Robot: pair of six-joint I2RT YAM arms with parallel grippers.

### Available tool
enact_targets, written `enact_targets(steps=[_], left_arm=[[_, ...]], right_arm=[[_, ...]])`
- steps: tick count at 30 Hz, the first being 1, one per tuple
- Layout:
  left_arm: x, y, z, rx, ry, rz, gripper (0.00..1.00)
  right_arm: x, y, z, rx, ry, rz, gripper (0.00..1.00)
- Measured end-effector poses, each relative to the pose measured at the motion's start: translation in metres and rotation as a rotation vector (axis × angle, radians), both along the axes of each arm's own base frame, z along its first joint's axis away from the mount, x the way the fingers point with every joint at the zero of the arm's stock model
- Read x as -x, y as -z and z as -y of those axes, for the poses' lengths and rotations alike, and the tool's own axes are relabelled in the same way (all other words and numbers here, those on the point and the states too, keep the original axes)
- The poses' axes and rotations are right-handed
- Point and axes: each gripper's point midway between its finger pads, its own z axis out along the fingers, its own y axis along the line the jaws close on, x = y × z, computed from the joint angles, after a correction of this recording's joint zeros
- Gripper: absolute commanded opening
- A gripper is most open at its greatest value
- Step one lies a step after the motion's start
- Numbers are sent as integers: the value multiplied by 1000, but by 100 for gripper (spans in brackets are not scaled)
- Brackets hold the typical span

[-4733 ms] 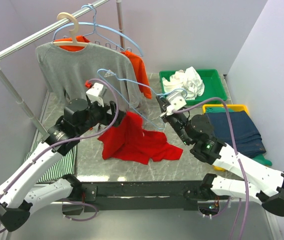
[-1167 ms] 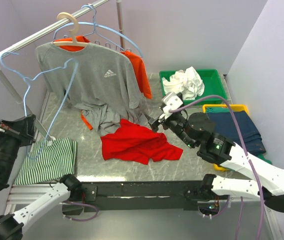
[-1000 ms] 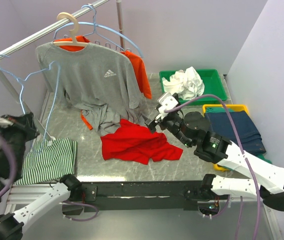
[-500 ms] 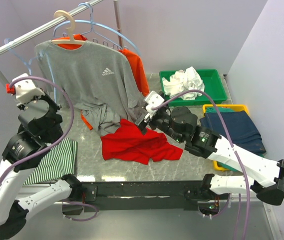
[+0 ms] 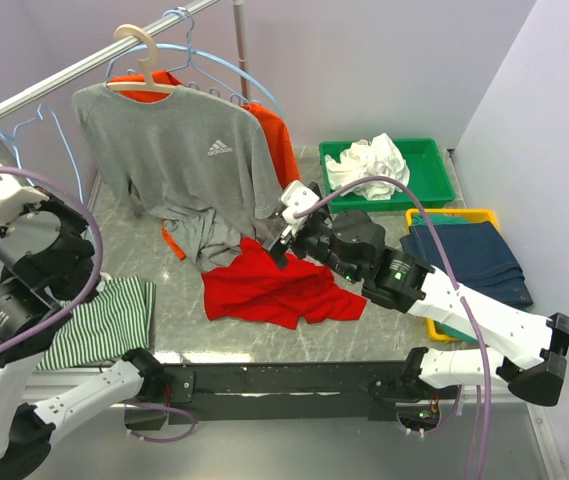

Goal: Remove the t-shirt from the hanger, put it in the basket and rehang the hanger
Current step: Place the hanger at the clothesline.

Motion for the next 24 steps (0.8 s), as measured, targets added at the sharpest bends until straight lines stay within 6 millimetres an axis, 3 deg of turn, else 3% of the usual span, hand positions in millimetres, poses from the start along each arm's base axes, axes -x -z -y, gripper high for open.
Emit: enact_targets(steps=[5, 16, 18, 20, 22, 23, 24], left_arm=[[-7, 9, 2, -35, -38, -51, 1], [-49, 39, 31, -151, -67, -196, 1], [-51, 42, 33, -155, -66, -203, 21], [-50, 43, 33, -148, -66, -200, 53], [-50, 45, 33, -140, -55, -199, 62], [-49, 45, 33, -131, -49, -195, 76], [-48, 46, 33, -127, -43, -194, 84]], right_arm=[[0, 5, -6, 11, -14, -11, 100], [3, 0, -3, 0, -19, 1, 100], [3, -1, -2, 1, -18, 5, 100], [3, -1, -1, 2, -16, 7, 100], [3, 0, -1, 3, -13, 7, 100], [2, 0, 0, 3, -8, 7, 100], [1, 0, 0, 4, -1, 7, 100]])
